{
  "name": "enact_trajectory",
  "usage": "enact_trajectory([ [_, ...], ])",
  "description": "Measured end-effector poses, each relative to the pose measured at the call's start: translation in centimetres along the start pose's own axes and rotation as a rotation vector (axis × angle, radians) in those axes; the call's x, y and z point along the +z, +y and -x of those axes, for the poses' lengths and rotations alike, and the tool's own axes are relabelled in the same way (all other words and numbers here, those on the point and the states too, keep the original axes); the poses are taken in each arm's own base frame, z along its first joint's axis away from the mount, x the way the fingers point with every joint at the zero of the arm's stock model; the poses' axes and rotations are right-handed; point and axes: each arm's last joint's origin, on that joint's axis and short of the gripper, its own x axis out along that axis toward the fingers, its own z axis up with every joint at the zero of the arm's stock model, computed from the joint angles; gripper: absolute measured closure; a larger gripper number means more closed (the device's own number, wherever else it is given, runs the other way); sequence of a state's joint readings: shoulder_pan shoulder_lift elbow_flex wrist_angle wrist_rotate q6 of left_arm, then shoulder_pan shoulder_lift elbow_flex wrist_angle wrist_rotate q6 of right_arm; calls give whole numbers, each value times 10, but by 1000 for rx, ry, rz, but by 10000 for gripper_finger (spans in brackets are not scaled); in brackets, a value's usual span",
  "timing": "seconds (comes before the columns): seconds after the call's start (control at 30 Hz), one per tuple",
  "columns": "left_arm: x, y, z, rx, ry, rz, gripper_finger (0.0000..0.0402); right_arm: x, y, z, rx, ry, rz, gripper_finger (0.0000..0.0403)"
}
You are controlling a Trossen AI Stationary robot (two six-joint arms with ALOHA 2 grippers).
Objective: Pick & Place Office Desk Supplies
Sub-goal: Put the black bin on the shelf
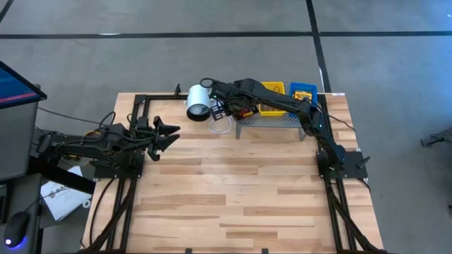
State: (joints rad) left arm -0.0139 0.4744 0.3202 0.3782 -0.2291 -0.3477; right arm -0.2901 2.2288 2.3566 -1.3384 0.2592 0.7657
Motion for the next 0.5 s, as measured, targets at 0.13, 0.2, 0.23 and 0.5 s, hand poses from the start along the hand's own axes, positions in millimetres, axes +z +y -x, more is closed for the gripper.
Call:
enact_trajectory([
  [0.13, 0, 0, 0, 0, 0, 0, 216, 0, -1, 0, -3, 2, -16, 403],
  [0.2, 0, 0, 0, 0, 0, 0, 216, 1, -3, -1, -10, 7, -24, 403],
  [0.23, 0, 0, 0, 1, 0, 0, 216, 1, -4, -1, -15, 11, -25, 403],
  [0.5, 0, 0, 0, 1, 3, -1, 216, 6, -11, -3, -32, 19, -49, 403],
])
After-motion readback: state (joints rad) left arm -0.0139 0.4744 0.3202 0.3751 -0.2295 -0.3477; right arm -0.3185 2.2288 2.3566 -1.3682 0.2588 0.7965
